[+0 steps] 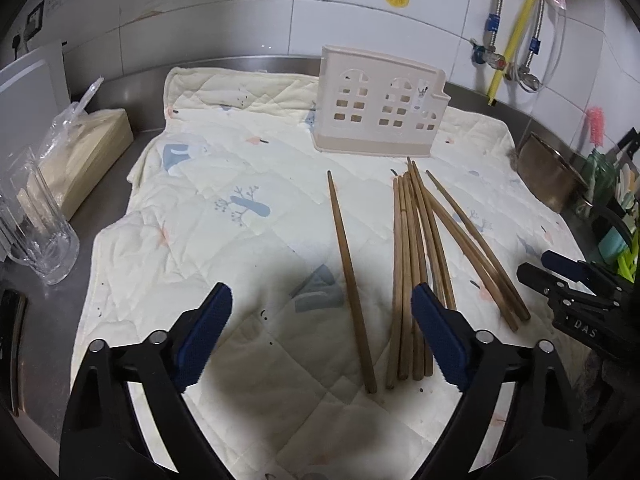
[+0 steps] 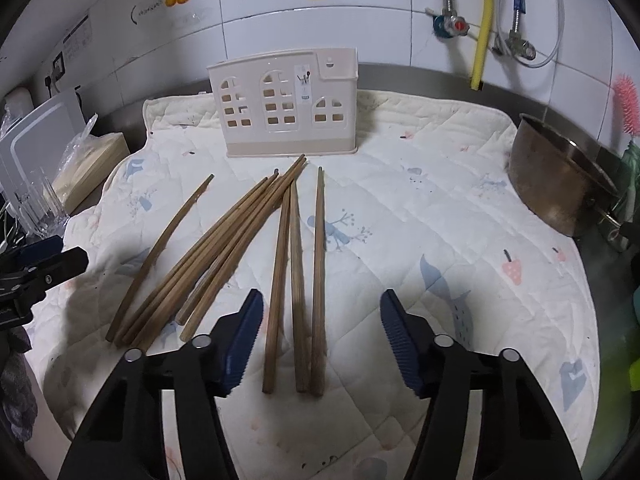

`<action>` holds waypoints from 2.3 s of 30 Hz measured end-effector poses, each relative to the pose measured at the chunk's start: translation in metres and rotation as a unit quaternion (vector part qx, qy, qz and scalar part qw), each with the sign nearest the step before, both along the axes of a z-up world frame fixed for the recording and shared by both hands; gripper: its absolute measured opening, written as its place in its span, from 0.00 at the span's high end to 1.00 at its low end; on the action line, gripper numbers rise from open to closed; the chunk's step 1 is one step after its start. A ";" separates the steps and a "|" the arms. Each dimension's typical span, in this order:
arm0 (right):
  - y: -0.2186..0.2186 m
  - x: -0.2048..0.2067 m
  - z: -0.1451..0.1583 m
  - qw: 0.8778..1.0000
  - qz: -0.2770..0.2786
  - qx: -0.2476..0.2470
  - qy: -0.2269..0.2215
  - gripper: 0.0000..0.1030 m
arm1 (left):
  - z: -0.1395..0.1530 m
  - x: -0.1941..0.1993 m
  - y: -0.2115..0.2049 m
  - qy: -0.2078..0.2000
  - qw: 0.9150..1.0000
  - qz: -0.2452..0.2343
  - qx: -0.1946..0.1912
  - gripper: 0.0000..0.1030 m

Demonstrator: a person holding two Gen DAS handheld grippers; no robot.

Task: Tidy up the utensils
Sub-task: 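Lower the left tool and close it on one chopstick while the right tool grasps another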

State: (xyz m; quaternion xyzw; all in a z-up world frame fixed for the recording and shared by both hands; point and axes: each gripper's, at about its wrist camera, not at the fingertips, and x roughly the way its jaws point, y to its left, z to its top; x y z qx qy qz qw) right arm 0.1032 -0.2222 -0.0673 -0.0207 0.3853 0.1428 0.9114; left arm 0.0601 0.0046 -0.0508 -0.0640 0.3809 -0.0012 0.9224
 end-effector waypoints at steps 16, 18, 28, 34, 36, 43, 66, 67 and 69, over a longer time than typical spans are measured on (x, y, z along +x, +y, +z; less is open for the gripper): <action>0.001 0.020 -0.012 1.000 0.004 0.001 0.020 0.61 | -0.026 0.030 -0.019 0.050 0.997 -0.047 -0.021 0.65; 0.001 0.021 -0.013 1.000 0.006 0.000 0.022 0.61 | -0.030 0.033 -0.018 0.057 0.997 -0.049 -0.028 0.73; 0.006 0.027 -0.020 0.999 0.020 0.003 0.033 0.71 | -0.042 0.042 -0.018 0.085 0.994 -0.053 -0.042 0.81; 0.005 0.030 -0.024 0.999 0.021 0.004 0.037 0.77 | -0.046 0.046 -0.018 0.094 0.993 -0.050 -0.047 0.83; 0.005 0.030 -0.024 0.999 0.020 0.004 0.038 0.79 | -0.046 0.046 -0.018 0.094 0.993 -0.049 -0.049 0.83; 0.008 0.033 -0.028 0.999 0.021 -0.003 0.046 0.88 | -0.046 0.046 -0.017 0.098 0.993 -0.047 -0.047 0.83; 0.006 0.017 0.003 1.000 0.014 -0.008 -0.022 0.94 | -0.022 0.046 -0.013 0.082 0.995 -0.038 -0.035 0.93; 0.006 0.016 0.009 0.999 0.013 -0.006 -0.030 0.94 | -0.016 0.044 -0.012 0.074 0.996 -0.040 -0.033 0.93; 0.005 0.015 0.025 0.999 0.014 -0.002 -0.051 0.94 | -0.005 0.043 -0.010 0.060 0.997 -0.042 -0.030 0.93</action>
